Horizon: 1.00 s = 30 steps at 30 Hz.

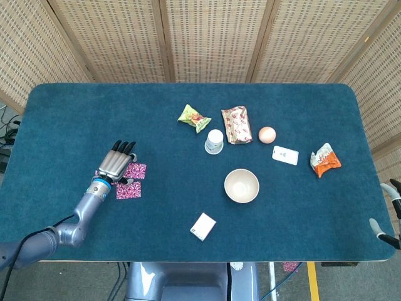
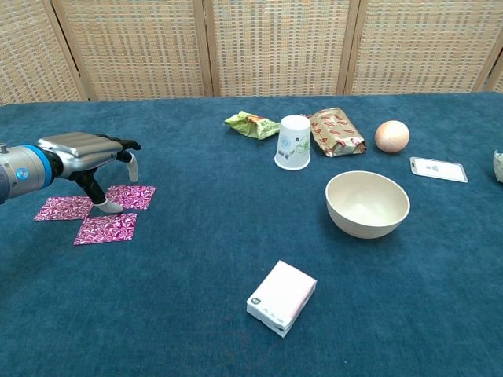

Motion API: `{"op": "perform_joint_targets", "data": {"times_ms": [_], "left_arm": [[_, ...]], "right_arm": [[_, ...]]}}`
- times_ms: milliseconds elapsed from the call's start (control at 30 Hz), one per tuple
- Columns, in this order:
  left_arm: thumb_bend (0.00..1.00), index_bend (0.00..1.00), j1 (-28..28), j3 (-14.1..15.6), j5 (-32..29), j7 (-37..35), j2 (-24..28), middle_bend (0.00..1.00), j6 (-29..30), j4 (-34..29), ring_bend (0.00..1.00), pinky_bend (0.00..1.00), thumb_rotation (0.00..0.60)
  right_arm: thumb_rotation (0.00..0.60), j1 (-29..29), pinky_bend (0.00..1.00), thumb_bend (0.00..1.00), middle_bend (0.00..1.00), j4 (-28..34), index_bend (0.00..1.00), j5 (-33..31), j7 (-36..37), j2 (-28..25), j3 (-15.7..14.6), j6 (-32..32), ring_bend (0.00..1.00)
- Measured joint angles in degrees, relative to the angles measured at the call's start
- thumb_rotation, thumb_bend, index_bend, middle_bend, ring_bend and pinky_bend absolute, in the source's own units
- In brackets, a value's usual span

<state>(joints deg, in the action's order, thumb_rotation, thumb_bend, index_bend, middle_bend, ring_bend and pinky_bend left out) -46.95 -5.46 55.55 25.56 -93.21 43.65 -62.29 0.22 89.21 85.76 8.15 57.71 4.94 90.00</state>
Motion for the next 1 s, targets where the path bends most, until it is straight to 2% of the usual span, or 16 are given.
{"op": "perform_joint_targets", "data": {"times_ms": [1000], "left_arm": [[0.22,0.34,-0.14,-0.93,-0.52,0.58,-1.58,0.00,-0.81,2.17,0.00,0.00,0.487]], "right_arm": [[0.600,-0.15,0.00,0.34,0.12,0.46,0.16,-0.59,-0.31,-0.47,0.34,-0.21,0.00]]}}
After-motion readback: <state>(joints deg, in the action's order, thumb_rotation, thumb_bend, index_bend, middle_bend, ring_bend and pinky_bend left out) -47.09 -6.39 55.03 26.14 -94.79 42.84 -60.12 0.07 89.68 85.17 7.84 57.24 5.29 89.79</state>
